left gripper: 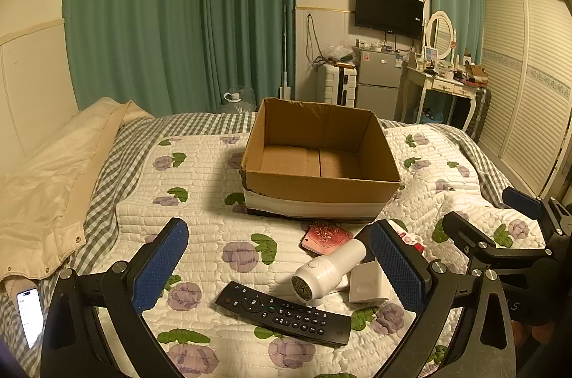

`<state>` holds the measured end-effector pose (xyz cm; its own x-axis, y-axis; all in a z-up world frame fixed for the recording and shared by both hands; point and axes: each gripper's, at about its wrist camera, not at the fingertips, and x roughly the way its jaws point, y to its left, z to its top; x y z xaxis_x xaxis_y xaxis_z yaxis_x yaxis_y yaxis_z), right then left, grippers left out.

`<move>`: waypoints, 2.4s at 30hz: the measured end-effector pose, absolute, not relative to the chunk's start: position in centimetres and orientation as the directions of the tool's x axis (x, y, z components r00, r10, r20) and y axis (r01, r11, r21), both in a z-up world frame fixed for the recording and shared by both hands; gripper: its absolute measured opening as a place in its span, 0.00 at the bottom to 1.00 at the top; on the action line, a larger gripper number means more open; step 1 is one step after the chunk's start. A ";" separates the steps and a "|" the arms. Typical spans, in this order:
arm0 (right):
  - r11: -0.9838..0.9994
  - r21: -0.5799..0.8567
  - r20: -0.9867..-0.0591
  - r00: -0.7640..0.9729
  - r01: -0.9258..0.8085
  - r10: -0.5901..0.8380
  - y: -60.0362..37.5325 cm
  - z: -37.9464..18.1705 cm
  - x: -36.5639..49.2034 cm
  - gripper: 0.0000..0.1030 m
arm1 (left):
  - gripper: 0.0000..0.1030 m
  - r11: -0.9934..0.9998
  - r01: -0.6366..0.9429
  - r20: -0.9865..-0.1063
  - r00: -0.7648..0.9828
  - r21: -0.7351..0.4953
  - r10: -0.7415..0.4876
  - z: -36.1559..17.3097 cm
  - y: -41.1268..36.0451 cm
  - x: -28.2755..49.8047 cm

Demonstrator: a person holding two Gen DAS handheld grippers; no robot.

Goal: Organize rigid objects

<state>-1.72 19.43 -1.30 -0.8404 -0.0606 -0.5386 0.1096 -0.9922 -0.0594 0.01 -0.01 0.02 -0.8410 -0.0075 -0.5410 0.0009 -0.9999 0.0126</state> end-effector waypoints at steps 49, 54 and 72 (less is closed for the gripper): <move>-0.991 -0.067 -0.552 -0.832 0.114 -0.058 19.1 -1.9 -1.7 1.00 | 1.00 -1.000 -0.007 -0.541 -0.841 0.017 -0.003 -0.2 0.1 0.4; -0.991 -0.068 -0.554 -0.830 0.118 -0.060 19.2 -1.9 -1.6 1.00 | 1.00 -1.000 -0.013 -0.542 -0.841 0.017 0.002 -0.2 0.4 0.1; -0.991 -0.087 -0.616 -0.787 0.102 -0.027 19.9 -3.7 -3.5 1.00 | 0.98 -0.998 -0.047 -0.649 -0.761 0.040 0.010 -5.0 0.8 -3.5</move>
<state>-3.45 19.94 -3.71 -0.7870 -0.0273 -0.6164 0.1024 -0.9909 -0.0869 -3.51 0.80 -4.99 -0.7609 0.0100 -0.6487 -0.0471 -0.9981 0.0399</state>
